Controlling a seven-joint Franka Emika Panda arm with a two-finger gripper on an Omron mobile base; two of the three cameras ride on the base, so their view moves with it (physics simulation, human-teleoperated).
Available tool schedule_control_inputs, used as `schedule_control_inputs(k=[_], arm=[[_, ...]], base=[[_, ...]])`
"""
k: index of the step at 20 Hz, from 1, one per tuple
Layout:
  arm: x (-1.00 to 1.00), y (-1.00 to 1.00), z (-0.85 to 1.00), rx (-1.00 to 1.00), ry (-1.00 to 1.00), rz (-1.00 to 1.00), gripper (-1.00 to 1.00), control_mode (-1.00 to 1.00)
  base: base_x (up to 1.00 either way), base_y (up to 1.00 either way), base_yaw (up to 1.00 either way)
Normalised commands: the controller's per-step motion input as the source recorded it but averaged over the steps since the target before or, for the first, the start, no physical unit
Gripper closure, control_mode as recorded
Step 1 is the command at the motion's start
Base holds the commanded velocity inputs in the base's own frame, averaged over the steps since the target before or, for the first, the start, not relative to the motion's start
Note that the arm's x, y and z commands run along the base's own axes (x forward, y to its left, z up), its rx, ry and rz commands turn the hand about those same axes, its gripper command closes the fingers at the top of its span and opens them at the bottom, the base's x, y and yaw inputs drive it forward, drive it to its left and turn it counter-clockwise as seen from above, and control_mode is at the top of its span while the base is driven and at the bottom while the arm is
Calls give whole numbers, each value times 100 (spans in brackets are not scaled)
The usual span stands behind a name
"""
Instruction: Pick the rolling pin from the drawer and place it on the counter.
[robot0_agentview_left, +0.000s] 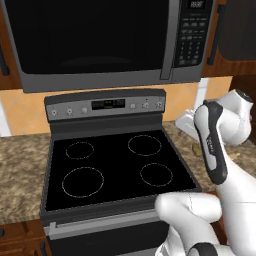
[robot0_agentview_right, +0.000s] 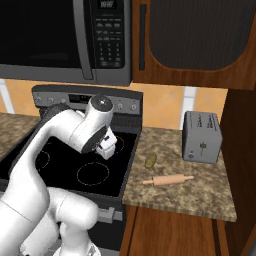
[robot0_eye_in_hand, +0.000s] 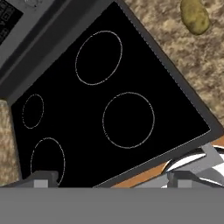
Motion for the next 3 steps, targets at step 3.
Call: schedule_control_inputs(k=[3], arm=[[-2,-2,5,7,-33,34,-100,-100]], base=[[0,0,0]])
